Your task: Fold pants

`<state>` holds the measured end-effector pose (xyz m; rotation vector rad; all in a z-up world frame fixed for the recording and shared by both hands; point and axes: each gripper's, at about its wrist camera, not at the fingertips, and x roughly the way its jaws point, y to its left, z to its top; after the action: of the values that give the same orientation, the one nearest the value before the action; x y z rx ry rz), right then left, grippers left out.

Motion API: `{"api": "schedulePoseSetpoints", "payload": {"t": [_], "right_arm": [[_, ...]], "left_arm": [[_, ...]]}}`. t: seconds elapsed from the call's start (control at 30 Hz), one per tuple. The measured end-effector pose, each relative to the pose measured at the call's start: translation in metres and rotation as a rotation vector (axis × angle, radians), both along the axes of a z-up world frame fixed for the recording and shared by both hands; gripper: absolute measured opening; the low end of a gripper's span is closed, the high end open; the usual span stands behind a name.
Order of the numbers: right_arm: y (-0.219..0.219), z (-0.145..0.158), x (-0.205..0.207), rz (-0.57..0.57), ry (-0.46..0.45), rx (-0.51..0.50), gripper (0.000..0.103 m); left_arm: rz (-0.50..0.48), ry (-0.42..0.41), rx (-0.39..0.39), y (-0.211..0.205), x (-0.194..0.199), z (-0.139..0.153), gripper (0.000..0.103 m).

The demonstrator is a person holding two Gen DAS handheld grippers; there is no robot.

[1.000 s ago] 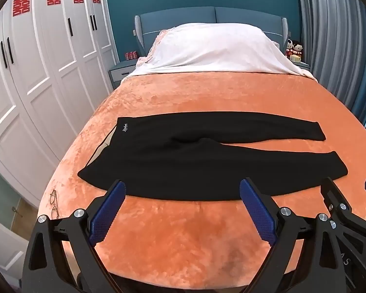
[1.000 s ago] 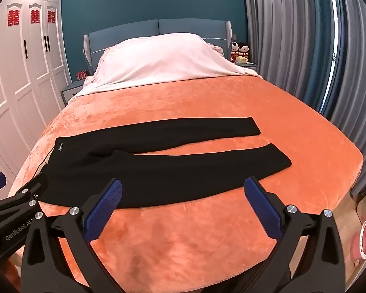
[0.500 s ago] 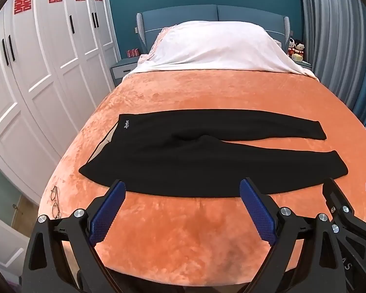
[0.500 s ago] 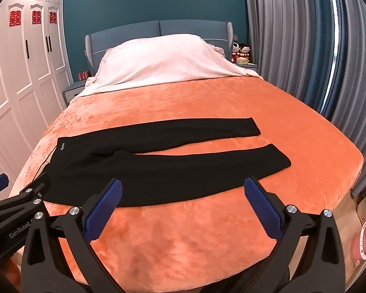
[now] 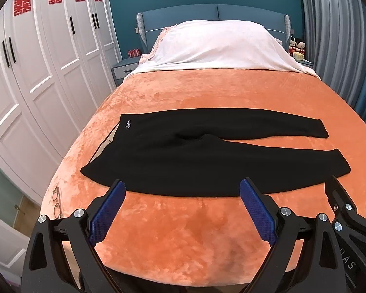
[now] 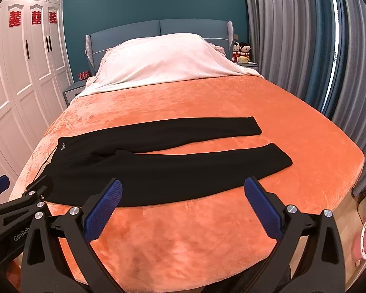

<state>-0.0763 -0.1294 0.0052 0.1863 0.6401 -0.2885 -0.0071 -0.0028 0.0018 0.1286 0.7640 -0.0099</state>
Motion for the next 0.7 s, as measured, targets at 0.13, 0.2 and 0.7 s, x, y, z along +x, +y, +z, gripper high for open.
{"api": "schedulePoseSetpoints", "payload": {"t": [0.13, 0.2, 0.7], "right_arm": [[0.001, -0.0008, -0.0001, 0.001, 0.0, -0.002, 0.098], [0.0011, -0.0006, 0.0001, -0.001, 0.0, -0.002, 0.098], [0.0035, -0.0008, -0.0014, 0.0, 0.004, 0.001, 0.098]], "left_arm": [[0.0, 0.0, -0.002, 0.0002, -0.0003, 0.0004, 0.092], [0.0, 0.002, -0.004, 0.0002, -0.0003, 0.0004, 0.092], [0.001, 0.003, -0.001, 0.0011, -0.0006, -0.0013, 0.092]]}}
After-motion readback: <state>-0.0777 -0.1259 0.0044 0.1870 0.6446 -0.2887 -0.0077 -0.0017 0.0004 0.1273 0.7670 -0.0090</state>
